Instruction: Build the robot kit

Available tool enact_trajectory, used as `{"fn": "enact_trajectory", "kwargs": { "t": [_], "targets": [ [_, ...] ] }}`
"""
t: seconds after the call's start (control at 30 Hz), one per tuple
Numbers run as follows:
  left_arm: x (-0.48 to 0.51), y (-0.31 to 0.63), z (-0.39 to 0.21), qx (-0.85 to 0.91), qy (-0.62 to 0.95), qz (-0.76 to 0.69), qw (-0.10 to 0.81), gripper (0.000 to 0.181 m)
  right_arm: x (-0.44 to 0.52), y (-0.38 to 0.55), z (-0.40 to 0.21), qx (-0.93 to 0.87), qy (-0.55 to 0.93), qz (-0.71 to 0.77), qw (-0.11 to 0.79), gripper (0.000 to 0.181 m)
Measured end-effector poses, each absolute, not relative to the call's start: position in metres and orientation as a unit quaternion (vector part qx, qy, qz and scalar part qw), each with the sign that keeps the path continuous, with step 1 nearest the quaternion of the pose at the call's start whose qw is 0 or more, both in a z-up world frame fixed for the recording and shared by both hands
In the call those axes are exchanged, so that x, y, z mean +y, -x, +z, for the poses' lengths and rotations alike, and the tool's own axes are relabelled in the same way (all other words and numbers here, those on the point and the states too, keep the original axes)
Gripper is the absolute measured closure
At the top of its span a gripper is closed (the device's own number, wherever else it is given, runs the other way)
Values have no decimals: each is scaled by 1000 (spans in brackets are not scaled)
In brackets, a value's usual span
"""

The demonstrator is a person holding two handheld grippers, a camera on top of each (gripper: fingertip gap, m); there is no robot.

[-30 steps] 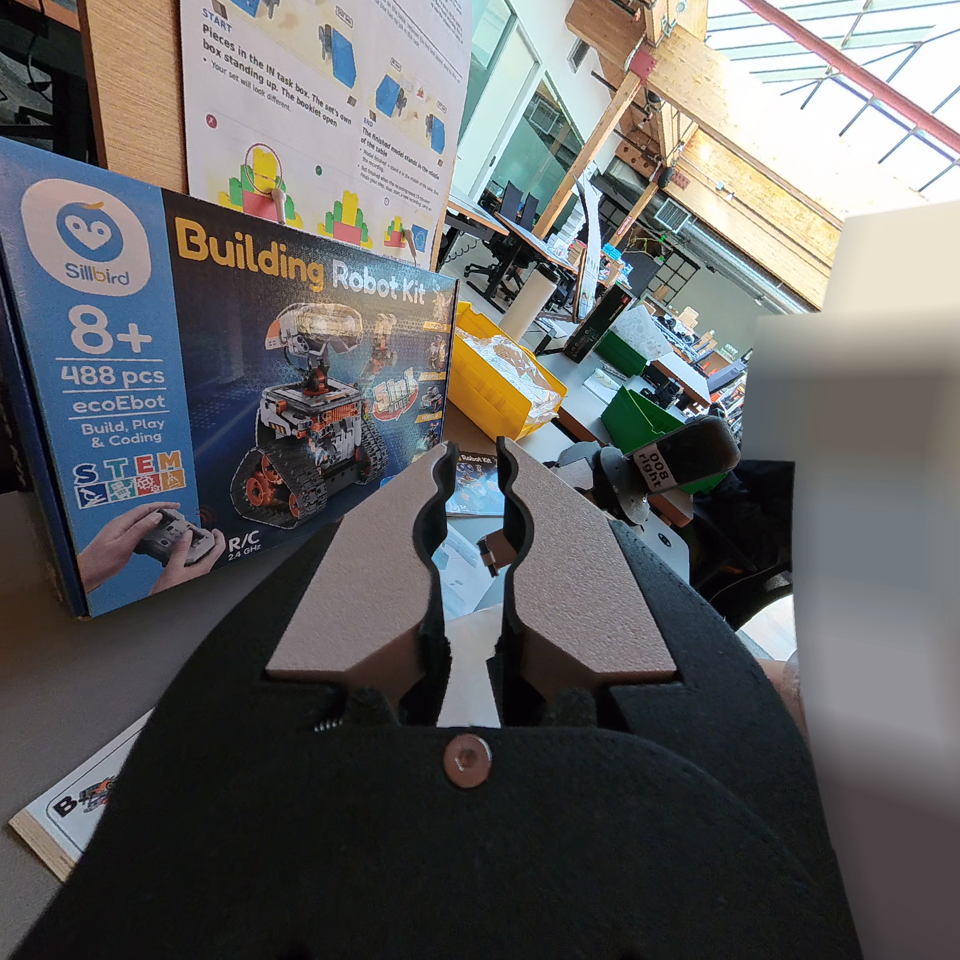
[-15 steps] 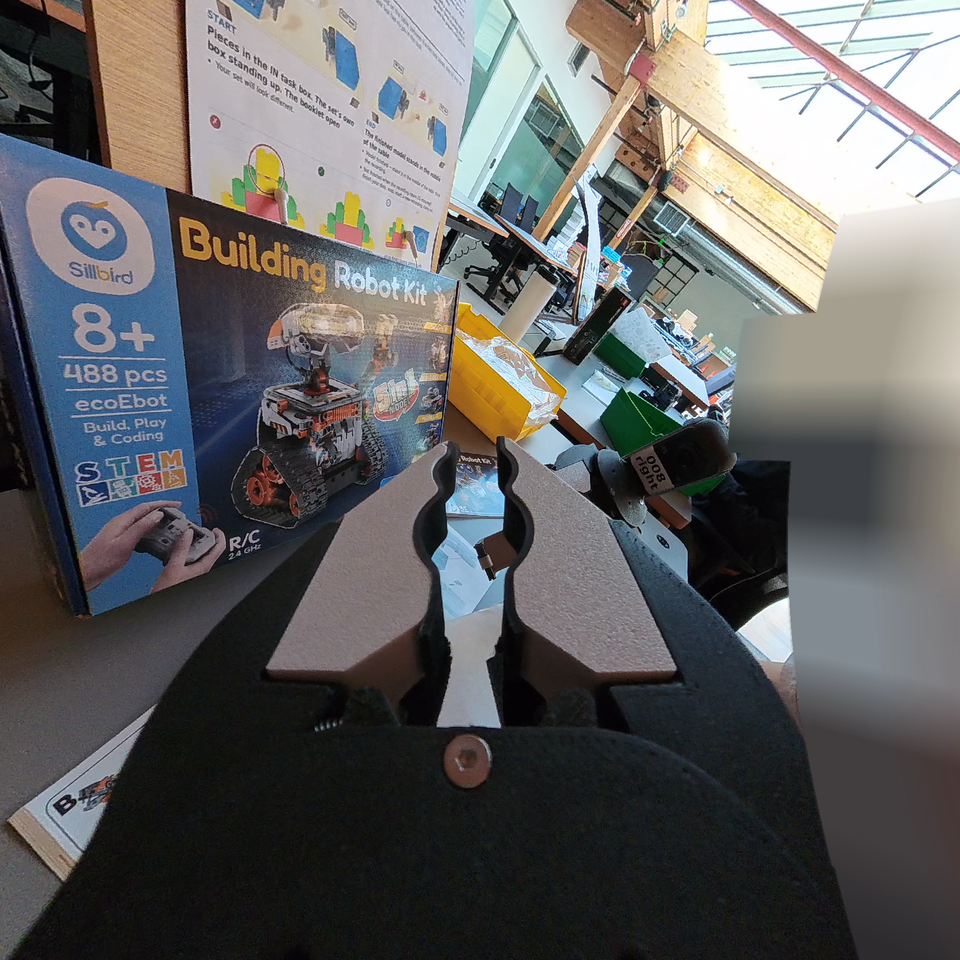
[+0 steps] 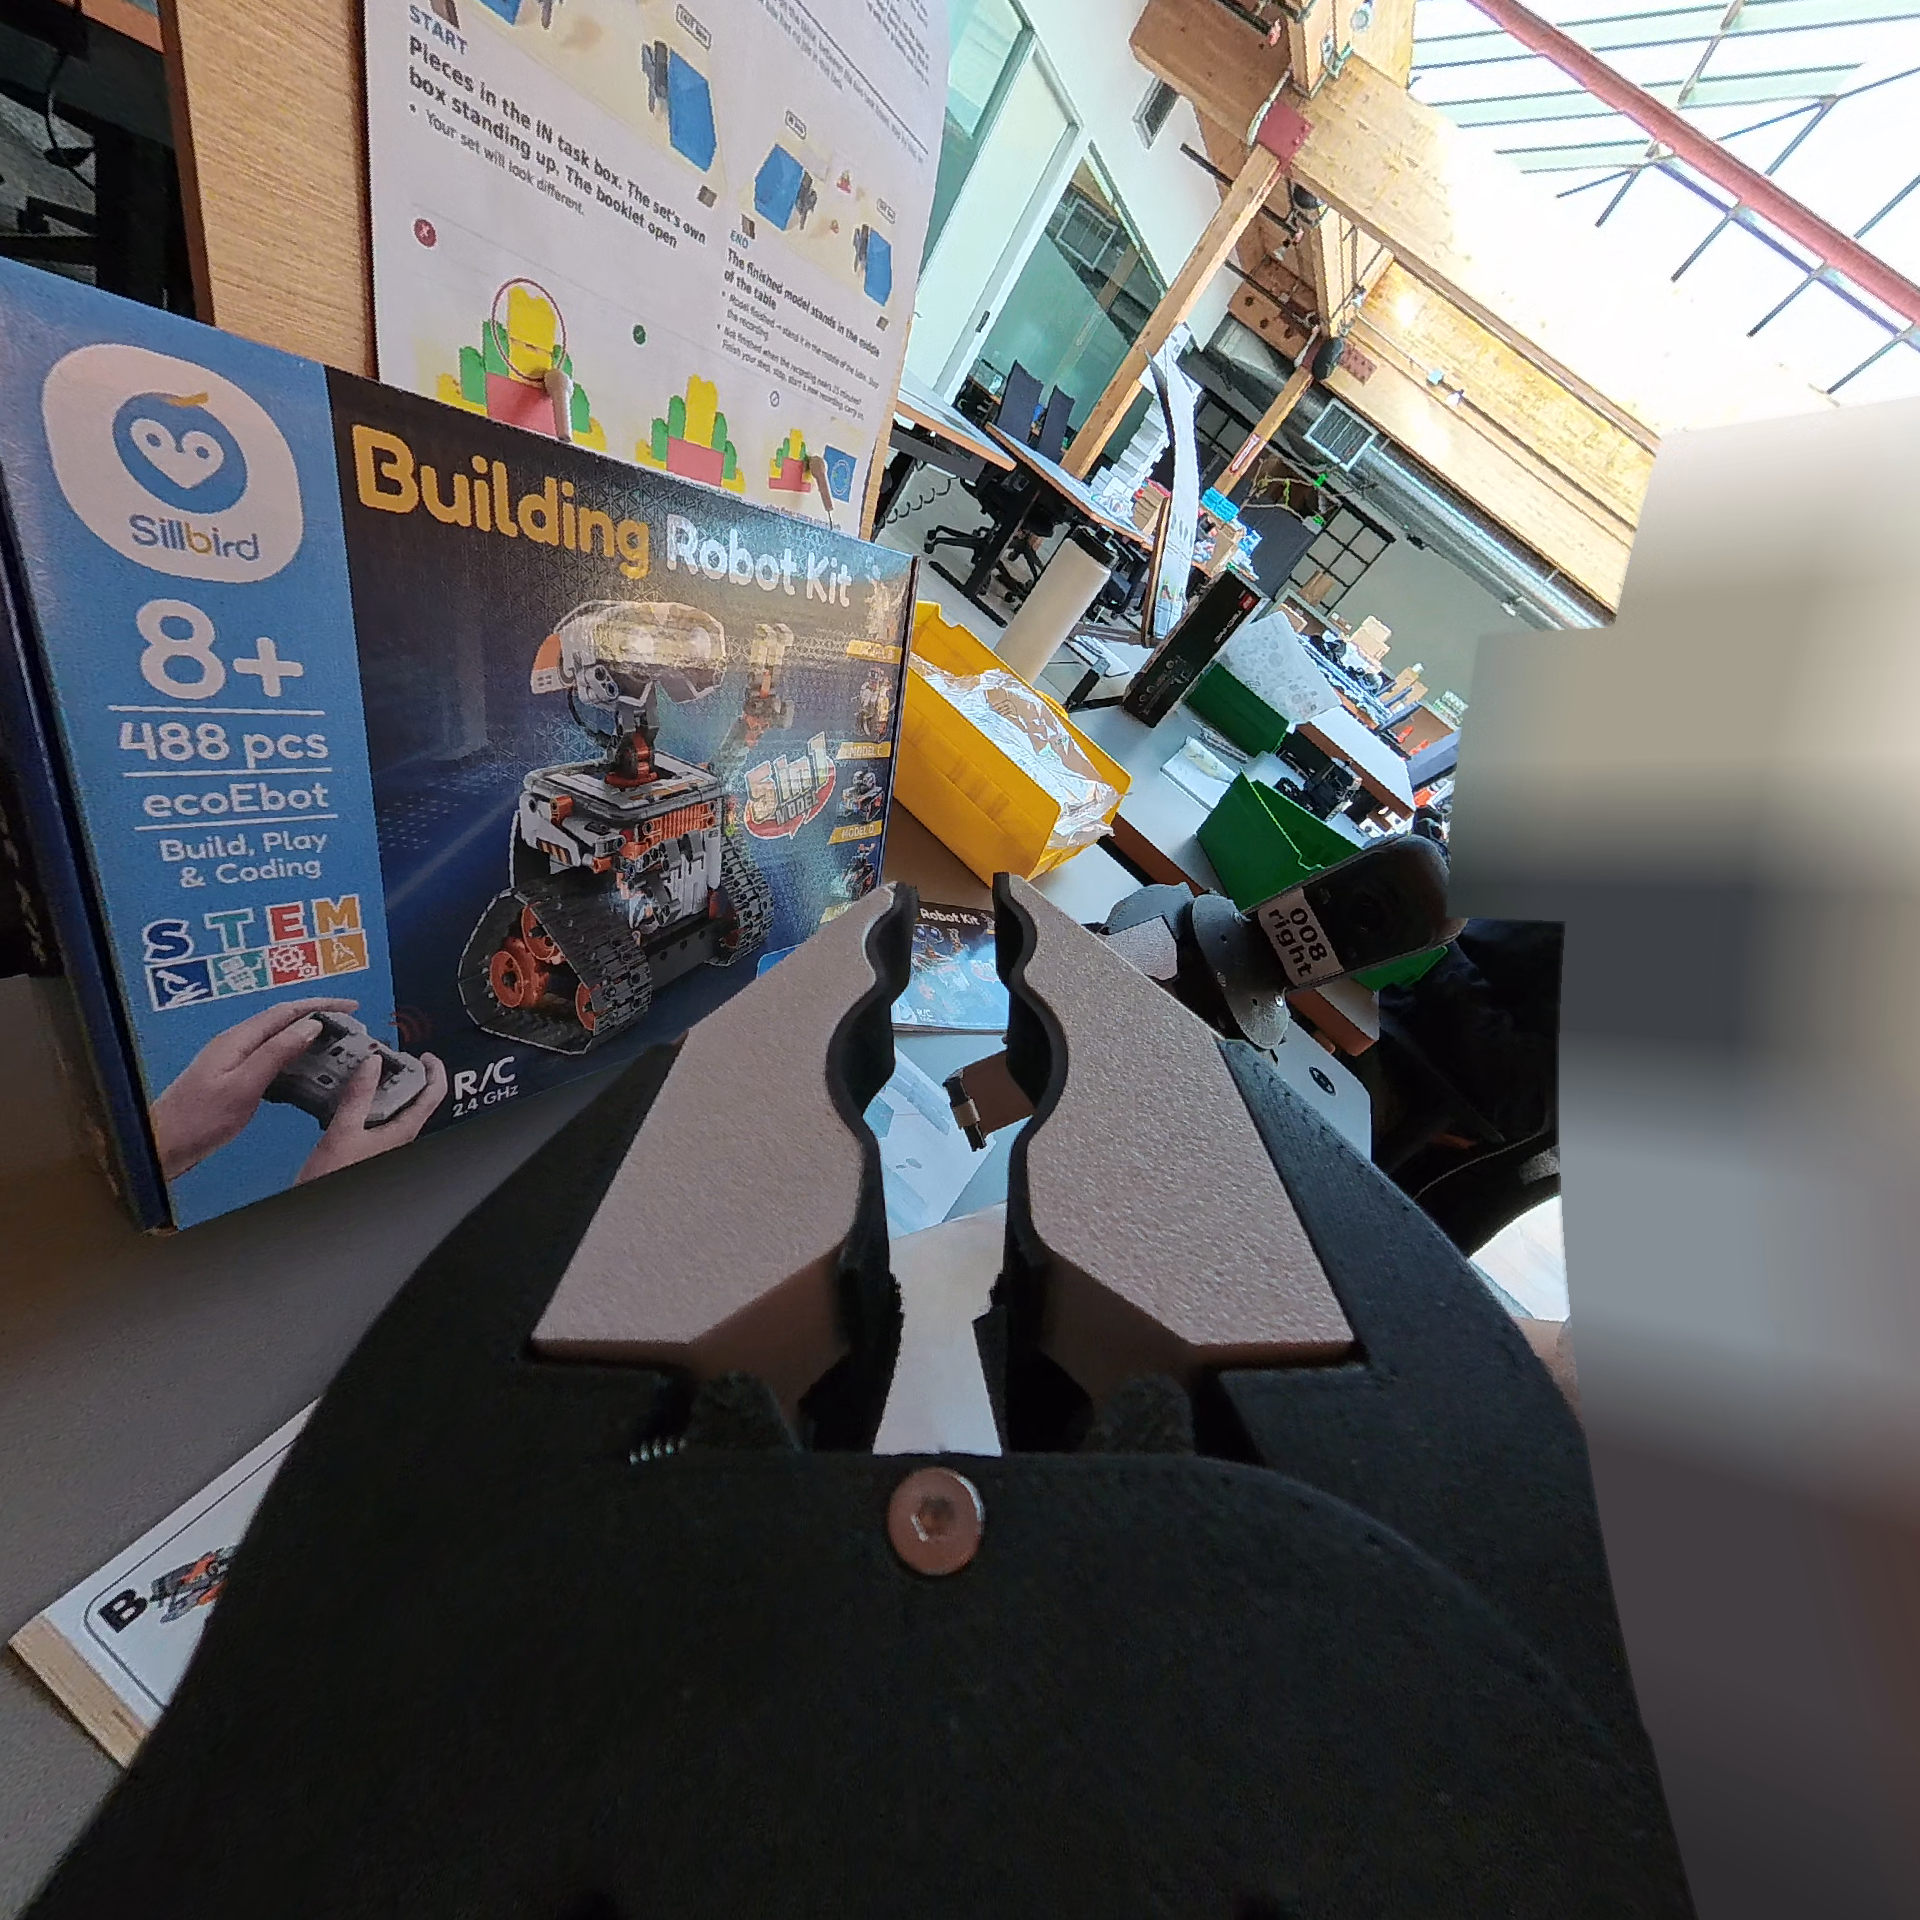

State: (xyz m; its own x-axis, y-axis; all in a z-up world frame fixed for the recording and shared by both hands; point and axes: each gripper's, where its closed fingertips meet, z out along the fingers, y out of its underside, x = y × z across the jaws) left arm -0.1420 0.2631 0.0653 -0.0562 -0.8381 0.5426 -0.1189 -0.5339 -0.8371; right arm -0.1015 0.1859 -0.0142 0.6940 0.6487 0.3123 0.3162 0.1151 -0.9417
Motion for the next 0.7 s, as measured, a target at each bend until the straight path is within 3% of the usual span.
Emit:
{"fn": "enact_trajectory", "kwargs": {
  "t": [0.7],
  "targets": [
    [259,140,57,397,633,-607,270,165,186,100,-15,-372,655,117,647,157]
  ]
}}
